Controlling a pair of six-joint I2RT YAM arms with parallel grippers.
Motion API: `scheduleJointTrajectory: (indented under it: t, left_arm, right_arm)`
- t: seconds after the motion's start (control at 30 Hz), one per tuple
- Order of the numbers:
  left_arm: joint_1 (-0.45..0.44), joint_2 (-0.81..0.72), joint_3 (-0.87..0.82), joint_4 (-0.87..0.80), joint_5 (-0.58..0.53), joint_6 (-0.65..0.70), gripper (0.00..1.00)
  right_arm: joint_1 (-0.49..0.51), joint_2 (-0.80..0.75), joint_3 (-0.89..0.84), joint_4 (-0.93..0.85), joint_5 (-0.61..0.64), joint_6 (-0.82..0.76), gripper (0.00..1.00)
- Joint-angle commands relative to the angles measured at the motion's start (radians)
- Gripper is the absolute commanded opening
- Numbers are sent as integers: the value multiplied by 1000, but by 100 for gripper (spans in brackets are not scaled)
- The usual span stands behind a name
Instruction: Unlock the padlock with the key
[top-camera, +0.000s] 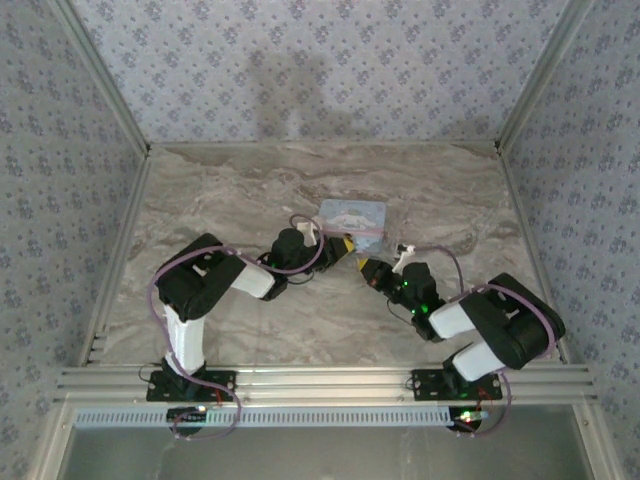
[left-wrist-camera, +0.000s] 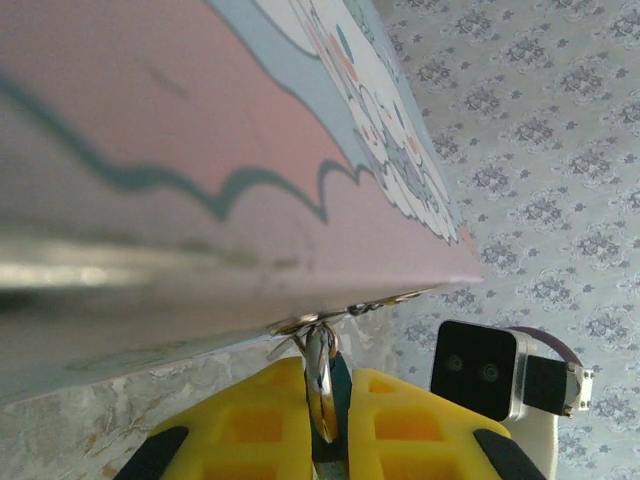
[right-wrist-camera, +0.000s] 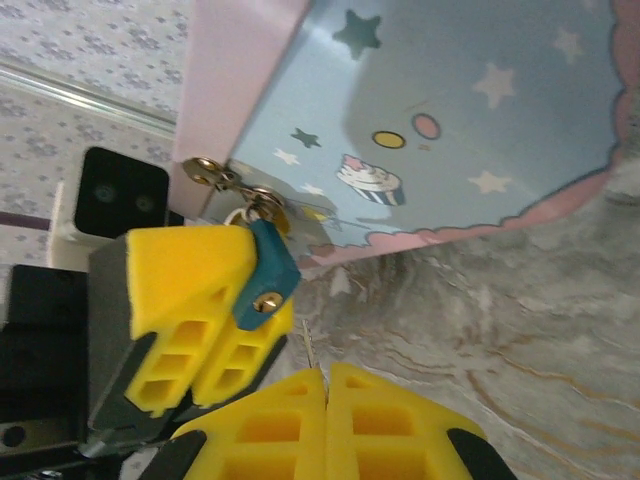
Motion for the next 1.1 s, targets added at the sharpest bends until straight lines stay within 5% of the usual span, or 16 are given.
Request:
scheduleJointTrajectory:
  t: [0.0, 1.07]
  left_arm:
    - [7, 11, 0, 110, 30, -22, 8]
    - [6, 38, -13, 182, 46, -42, 7]
  right_arm:
    - [6, 22, 22, 86, -23, 32, 0]
    - [-3, 87, 41, 160, -4, 82, 0]
